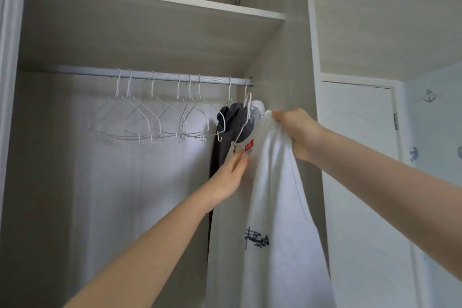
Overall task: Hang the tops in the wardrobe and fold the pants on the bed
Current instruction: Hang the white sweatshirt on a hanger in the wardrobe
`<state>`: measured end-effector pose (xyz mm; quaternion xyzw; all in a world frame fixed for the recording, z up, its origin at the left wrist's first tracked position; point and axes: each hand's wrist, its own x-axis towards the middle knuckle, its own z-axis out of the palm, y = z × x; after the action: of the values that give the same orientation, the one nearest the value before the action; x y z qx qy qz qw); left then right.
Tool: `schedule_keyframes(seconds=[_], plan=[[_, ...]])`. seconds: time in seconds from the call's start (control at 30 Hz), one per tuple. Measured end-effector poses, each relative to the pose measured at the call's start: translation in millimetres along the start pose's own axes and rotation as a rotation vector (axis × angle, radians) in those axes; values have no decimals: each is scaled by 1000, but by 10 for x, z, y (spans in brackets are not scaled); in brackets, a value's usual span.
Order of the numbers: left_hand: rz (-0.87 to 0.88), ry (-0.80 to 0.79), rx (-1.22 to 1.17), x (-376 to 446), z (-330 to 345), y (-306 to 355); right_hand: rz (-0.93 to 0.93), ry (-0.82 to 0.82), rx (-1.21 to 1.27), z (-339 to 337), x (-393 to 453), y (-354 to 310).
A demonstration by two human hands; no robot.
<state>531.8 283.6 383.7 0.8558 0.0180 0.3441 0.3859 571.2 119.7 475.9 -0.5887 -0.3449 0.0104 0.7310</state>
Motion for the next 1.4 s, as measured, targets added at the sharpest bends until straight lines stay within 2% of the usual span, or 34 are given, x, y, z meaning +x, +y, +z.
schedule_keyframes(seconds=[0.13,0.2,0.33,0.4,0.53,0.67,0.77,0.83,0.93,1.07,1.17,1.2,1.23,1.3,1.4], plan=[[127,-130,-64,-409,25,218,-105,-16,-32,238,287,-101],[65,-55,29,-483,64,275,-137,-14,-43,375,411,-154],[-32,152,360,-461,97,75,-151,-31,-64,611,646,-182],[-33,204,382,-423,48,-65,-144,-32,-82,671,764,-172],[12,345,393,-279,-78,-313,-169,-47,-97,779,969,-209],[204,443,656,-151,-138,-462,-200,-15,-95,869,1234,-320],[226,487,730,105,-256,-572,-271,-21,-185,955,1418,-389],[202,459,688,294,-338,-635,-285,-15,-219,1041,1535,-373],[141,369,475,397,-383,-778,-295,-16,-269,1224,1676,-224],[-16,225,171,196,-244,-987,-234,-24,-392,1291,1749,212],[-79,208,106,7,-244,-1131,-182,-67,-486,1290,1789,445],[-104,227,93,26,-250,-1121,-197,-53,-540,1247,1808,436],[-173,264,74,-53,-395,-1355,-218,-78,-590,1544,1914,645],[-200,265,45,-65,-485,-1412,-287,-33,-848,1591,1917,643],[-155,263,68,-59,-512,-1358,-479,144,-1148,1567,1854,625]])
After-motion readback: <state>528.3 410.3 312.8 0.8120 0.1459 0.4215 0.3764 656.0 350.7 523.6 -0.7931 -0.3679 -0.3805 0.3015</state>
